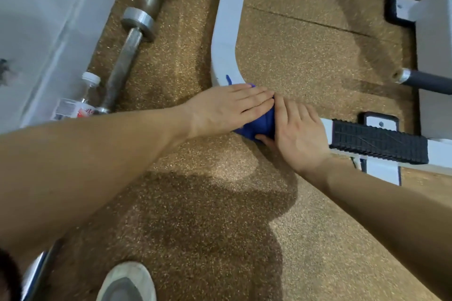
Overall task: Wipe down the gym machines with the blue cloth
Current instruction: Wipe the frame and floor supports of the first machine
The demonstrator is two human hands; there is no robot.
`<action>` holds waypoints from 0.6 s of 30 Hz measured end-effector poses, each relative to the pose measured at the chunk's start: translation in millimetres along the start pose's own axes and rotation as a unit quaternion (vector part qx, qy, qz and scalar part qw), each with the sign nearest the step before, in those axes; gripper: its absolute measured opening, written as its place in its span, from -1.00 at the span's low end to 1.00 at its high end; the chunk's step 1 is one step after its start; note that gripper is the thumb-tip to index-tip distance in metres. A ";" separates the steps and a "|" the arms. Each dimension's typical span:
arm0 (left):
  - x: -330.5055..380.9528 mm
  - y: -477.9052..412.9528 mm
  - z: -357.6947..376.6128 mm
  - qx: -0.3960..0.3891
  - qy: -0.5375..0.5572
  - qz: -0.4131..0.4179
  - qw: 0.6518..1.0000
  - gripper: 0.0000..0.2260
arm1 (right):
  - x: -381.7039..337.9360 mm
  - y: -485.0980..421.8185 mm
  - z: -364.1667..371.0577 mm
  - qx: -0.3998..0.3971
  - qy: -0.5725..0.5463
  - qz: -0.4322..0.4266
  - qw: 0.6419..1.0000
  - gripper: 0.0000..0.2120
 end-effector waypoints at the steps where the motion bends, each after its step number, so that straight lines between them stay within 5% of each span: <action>1: -10.4 7.8 1.4 -0.007 -0.010 0.005 1.000 -0.49 | -11.2 -6.3 -1.2 -0.002 -0.009 0.012 1.000 -0.17; 13: -18.6 40.5 -1.6 -0.057 0.065 -0.314 0.946 -0.38 | -46.0 -30.9 -0.4 -0.066 -0.081 0.037 0.994 -0.18; 18: -5.4 23.2 -3.4 -0.129 0.017 -0.280 0.951 -0.45 | -34.4 -15.1 -10.4 0.001 -0.059 -0.015 0.998 -0.24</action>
Point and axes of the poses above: each hand's wrist, its own y-axis away from the middle knuckle, its own z-axis out of the palm, x = y × z, the point moved 8 cm from there along -y, towards the middle knuckle, and after that the axes turned 8 degrees about z, right-handed, at the moved point
